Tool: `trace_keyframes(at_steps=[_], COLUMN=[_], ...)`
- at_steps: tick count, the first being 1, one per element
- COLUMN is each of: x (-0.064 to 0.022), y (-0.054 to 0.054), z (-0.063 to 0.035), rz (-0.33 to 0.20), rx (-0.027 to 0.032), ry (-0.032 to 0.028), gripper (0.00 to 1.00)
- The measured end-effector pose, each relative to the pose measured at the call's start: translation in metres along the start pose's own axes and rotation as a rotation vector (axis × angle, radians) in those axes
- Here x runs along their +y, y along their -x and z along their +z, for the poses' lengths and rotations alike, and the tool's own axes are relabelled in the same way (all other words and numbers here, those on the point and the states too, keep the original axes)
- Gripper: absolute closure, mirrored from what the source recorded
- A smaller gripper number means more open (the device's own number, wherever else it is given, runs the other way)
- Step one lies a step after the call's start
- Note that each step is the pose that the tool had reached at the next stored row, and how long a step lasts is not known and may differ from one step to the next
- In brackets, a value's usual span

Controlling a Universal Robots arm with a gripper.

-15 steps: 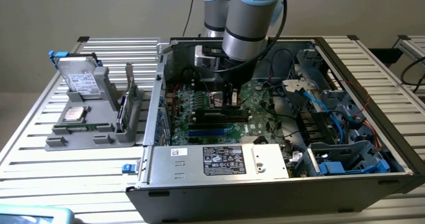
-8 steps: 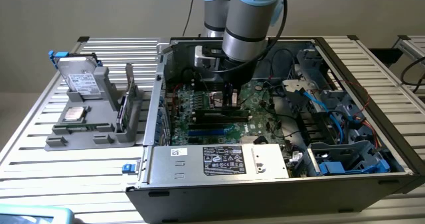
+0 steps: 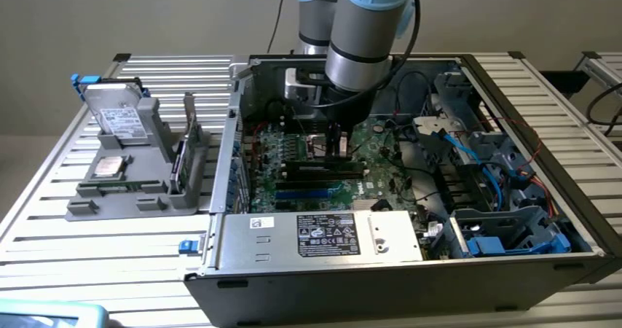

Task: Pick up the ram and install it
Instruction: 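Insert the ram into the slot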

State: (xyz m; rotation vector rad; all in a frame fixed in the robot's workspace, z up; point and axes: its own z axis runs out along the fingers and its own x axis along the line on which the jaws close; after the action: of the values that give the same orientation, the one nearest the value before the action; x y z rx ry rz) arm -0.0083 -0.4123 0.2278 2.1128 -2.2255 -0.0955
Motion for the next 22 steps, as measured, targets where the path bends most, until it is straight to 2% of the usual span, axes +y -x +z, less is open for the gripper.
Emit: trace_keyframes(at_steps=[9, 22], x=[-0.0001, -0.0016], y=[-0.0005, -0.0024], z=[0.0003, -0.0008], rz=[-0.005, -0.025], rx=[0.0, 0.0024], ry=[0.0, 0.0062], gripper=[0.87, 0.87])
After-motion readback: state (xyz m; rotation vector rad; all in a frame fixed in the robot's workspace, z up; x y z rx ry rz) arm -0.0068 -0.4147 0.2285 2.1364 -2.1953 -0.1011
